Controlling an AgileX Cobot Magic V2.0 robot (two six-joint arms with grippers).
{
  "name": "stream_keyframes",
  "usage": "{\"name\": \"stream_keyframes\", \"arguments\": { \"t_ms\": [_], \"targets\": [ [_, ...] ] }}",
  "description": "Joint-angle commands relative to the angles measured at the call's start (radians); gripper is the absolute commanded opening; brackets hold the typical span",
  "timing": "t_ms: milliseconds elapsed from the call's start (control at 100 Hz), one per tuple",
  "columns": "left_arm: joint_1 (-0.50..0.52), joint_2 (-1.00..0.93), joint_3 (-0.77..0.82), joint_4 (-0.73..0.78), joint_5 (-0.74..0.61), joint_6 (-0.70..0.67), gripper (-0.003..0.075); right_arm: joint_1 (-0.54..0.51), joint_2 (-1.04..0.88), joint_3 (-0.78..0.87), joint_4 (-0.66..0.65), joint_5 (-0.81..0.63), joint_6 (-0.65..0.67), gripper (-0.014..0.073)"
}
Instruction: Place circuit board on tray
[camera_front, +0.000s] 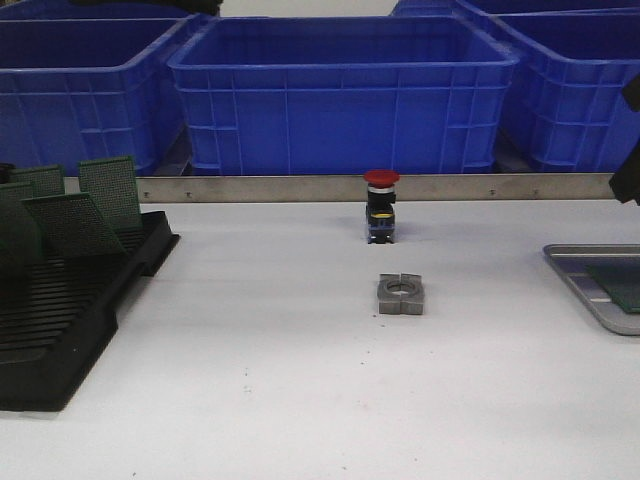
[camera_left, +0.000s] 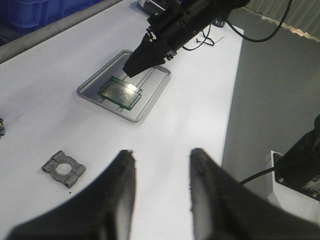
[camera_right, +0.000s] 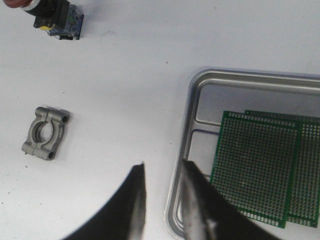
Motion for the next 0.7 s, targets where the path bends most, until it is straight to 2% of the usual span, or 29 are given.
{"name": "stream_keyframes", "arguments": {
  "t_ms": [0, 200, 340, 570, 690],
  "targets": [
    [0.049, -0.044, -0.031, -0.079, 0.03, 0.004, -0.0015, -0.005, -0.073, -0.03, 0.02, 0.012, -0.055, -0.0077],
    [0.226, -0.112, -0.031, -0.013, 0.004, 0.004, -0.0017, -0.005, -0.157, -0.026, 0.02, -0.002, -0.072, -0.0059],
    [0.31, -0.192, -0.031, 0.115, -0.158, -0.078, -0.0017, 0.001, -0.23, 0.006, 0.027, -0.09, -0.073, -0.0059],
    [0.243, -0.331, -0.022, 0.395, -0.491, -0.265, -0.0018, 0.07, -0.39, 0.124, 0.036, -0.288, -0.088, -0.0059],
    [0.182, -0.407, 0.024, 0.474, -0.665, -0.336, -0.0018, 0.118, -0.499, 0.191, 0.036, -0.376, -0.12, -0.0059]
  ]
}}
